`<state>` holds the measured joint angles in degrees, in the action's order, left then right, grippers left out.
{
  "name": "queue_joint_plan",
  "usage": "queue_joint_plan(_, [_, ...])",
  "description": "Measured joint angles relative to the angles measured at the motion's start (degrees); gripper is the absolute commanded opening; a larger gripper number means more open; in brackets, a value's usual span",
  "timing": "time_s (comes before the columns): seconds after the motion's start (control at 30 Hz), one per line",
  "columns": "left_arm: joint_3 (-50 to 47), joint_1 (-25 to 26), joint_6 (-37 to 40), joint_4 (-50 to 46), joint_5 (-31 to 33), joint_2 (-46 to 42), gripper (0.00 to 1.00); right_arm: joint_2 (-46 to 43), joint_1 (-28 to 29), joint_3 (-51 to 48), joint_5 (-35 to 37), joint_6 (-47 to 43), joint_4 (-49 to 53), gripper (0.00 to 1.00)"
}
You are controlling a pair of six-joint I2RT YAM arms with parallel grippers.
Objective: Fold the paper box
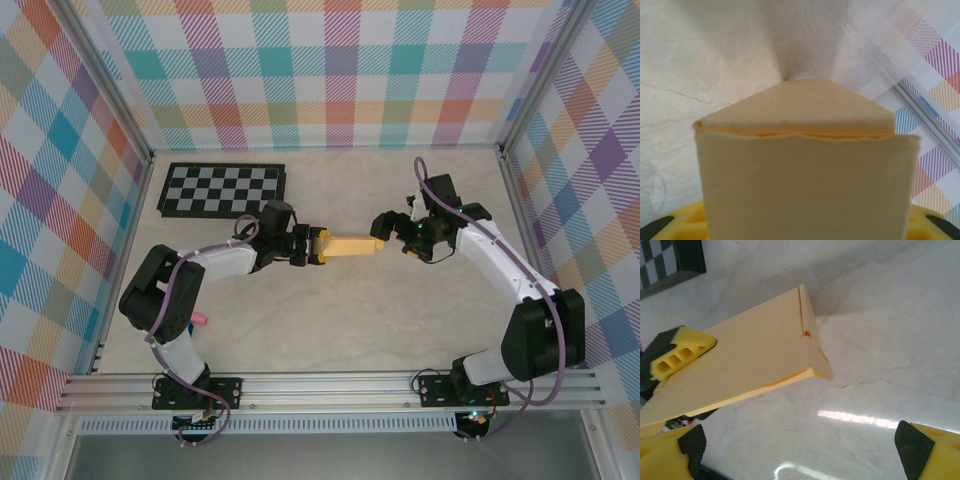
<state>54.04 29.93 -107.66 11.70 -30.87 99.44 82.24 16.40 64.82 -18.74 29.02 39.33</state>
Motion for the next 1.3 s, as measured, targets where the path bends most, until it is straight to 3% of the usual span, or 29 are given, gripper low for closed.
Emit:
queue_joint_plan(0.17, [0.0, 0.0, -0.8, 0.9, -0.2, 0.4, 0.41, 4.0, -0.7, 0.0, -2.4, -5.3, -3.9, 1.0])
queue_joint_plan(0.4, [0.2, 0.1, -0.8, 2.4, -1.1, 1.7, 0.39, 6.1, -0.7, -2.1, -8.7, -5.7, -11.0, 1.0])
queue_joint_plan(0.67, [0.2, 0.1, -0.7, 3.5, -1.7, 2.4, 0.38, 7.6, -0.7, -2.2, -13.6, -4.3, -14.5, 0.87])
queue_joint_plan(1.3, [0.2, 0.1, 0.7, 3.5, -1.9, 2.5, 0.37, 7.8, -0.9, -4.3, -11.9, -8.5, -14.1, 0.68])
